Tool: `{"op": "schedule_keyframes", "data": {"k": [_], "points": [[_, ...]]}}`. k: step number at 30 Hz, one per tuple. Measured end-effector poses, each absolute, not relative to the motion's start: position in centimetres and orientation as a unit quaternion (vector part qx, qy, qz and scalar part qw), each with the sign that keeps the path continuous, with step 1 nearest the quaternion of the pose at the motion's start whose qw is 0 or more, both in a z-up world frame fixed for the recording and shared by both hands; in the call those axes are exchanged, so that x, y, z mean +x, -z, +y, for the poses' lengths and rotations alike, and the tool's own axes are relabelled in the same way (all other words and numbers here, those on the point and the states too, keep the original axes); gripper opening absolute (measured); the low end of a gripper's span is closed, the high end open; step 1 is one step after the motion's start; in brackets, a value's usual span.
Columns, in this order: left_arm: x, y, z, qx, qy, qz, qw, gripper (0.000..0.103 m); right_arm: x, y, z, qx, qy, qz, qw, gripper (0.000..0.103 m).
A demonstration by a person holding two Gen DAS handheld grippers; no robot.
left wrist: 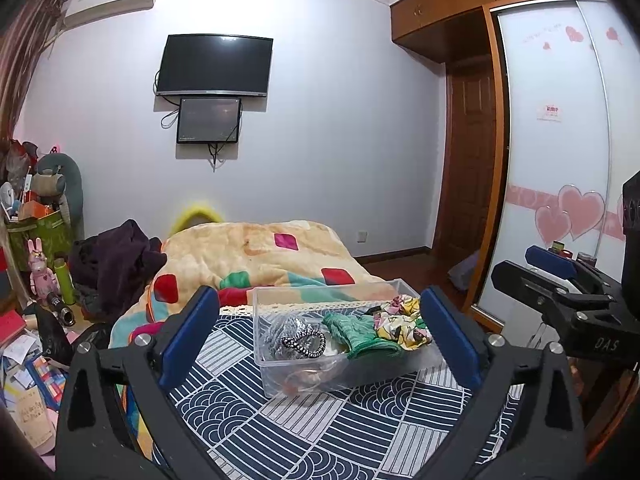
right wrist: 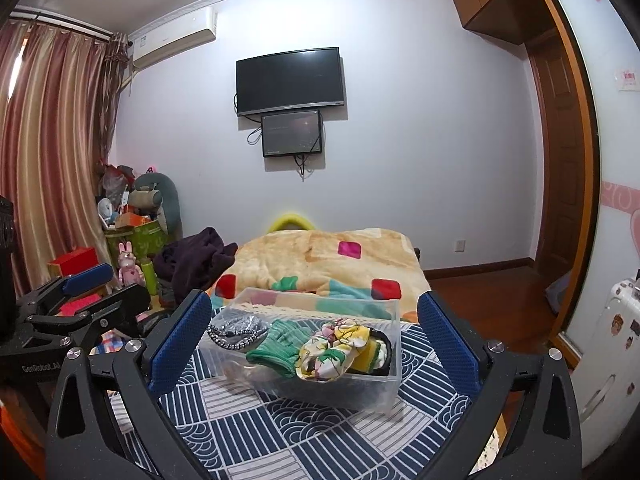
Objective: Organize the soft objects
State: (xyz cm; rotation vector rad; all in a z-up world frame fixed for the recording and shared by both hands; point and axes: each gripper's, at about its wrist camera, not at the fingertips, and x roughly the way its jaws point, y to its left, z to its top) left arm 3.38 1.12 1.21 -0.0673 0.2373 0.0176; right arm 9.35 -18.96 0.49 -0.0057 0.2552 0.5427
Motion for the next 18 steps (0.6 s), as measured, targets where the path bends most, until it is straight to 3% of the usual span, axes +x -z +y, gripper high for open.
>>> {"op": "schedule_keyframes", "data": {"k": [18], "points": [[3.12,-1.62,0.75,-0.03,-0.001,0.114,0.993,0.102,9.0,-0.87,-19.16,0.003,-0.272,0.126,0.954,0.103]]}}
